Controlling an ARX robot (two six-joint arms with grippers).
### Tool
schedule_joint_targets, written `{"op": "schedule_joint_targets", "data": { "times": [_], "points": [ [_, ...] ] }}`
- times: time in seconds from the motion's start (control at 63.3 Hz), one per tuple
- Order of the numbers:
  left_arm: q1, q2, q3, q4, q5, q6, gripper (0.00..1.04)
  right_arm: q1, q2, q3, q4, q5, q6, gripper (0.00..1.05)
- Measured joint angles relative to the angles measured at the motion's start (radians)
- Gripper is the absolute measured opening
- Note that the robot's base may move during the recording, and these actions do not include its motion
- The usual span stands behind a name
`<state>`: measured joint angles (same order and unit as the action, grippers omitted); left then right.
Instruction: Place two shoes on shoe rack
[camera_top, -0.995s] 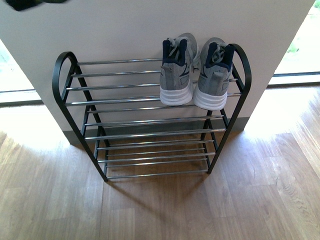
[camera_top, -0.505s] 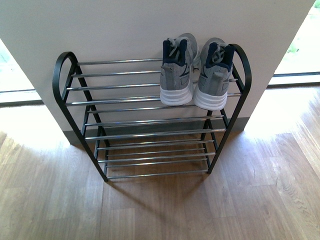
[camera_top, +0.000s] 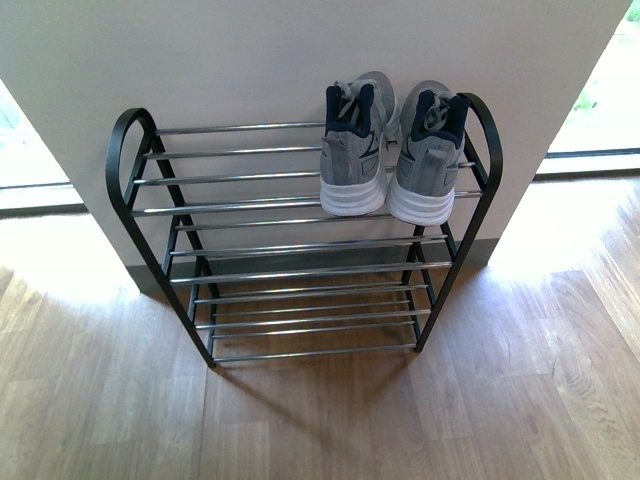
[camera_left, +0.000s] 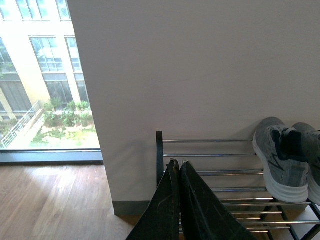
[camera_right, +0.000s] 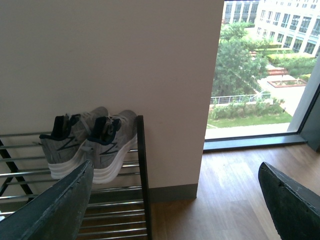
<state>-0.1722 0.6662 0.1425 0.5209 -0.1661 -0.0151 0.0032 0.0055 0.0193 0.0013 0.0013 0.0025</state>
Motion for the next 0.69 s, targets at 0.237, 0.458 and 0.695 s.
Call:
{"op": "schedule_joint_targets", "data": {
  "times": [0.237, 0.458, 0.695],
  "points": [
    [0.060, -0.114, -0.056, -0.059, 0.059, 0.003, 0.01, 0.000, 0.000, 0.000, 0.000, 0.000, 0.000, 0.96],
    [0.167, -0.210, -0.085, -0.124, 0.158, 0.004, 0.01, 0.000, 0.000, 0.000, 0.000, 0.000, 0.000, 0.96],
    [0.168, -0.319, -0.129, -0.174, 0.166, 0.005, 0.01, 0.000, 0.000, 0.000, 0.000, 0.000, 0.000, 0.96]
  ]
}}
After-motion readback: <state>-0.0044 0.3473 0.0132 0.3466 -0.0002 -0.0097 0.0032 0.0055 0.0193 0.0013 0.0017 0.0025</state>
